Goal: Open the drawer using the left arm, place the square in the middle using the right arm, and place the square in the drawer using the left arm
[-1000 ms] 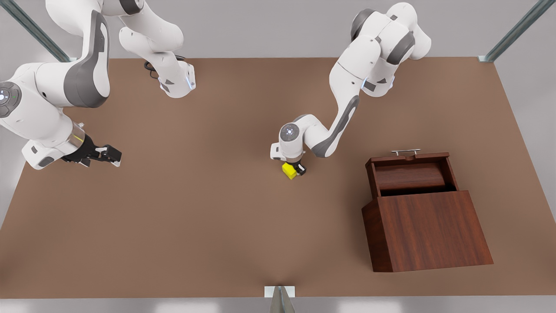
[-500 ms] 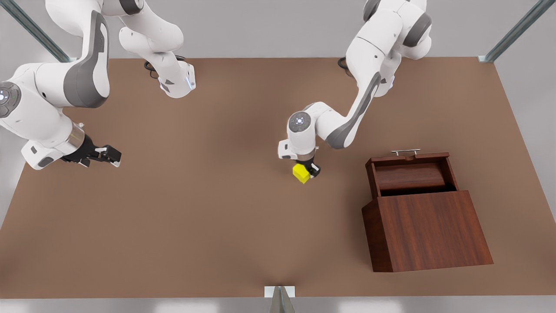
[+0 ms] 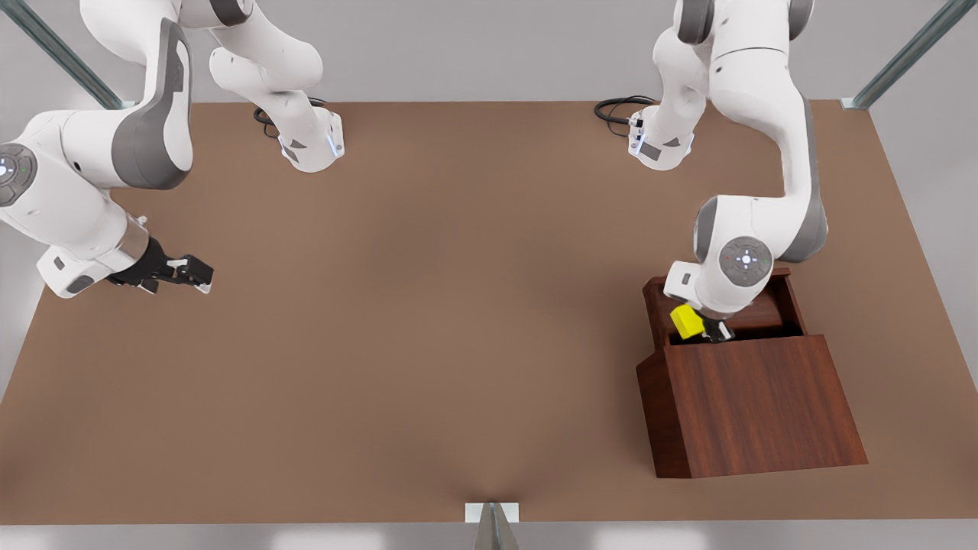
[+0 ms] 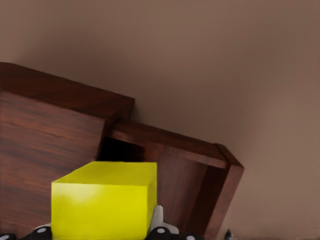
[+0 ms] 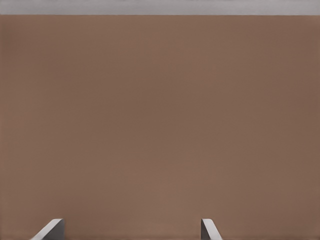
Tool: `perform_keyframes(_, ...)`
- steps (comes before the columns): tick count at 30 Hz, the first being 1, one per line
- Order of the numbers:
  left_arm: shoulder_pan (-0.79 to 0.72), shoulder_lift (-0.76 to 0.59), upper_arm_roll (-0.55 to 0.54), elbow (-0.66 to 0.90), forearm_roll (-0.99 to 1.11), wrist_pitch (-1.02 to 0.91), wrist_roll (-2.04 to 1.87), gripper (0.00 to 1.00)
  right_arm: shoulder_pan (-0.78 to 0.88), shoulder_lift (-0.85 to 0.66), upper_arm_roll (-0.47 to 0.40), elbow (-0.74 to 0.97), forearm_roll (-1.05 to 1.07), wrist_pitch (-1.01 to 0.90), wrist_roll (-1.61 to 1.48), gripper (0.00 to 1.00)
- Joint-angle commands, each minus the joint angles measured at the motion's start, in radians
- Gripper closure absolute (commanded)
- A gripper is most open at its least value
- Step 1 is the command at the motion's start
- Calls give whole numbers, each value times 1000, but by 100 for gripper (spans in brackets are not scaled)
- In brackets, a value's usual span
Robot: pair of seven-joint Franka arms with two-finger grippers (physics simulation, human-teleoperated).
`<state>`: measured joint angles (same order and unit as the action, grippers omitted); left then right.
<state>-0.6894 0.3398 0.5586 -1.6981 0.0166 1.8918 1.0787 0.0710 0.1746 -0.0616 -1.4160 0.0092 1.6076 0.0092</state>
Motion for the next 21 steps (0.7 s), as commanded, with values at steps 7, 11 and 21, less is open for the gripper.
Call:
perform_keyframes(7, 14, 22, 38, -37, -26, -17, 124, 0, 1, 2, 0, 0, -2, 0, 0, 0)
perform_keyframes(11, 19, 31, 38, -37, -26, -19, 124, 0, 1, 2, -1, 0, 0, 0, 0, 0)
perform_keyframes(21, 215, -59, -169, 244, -139, -123, -1009, 0, 1, 2, -1, 0, 0, 0, 0, 0)
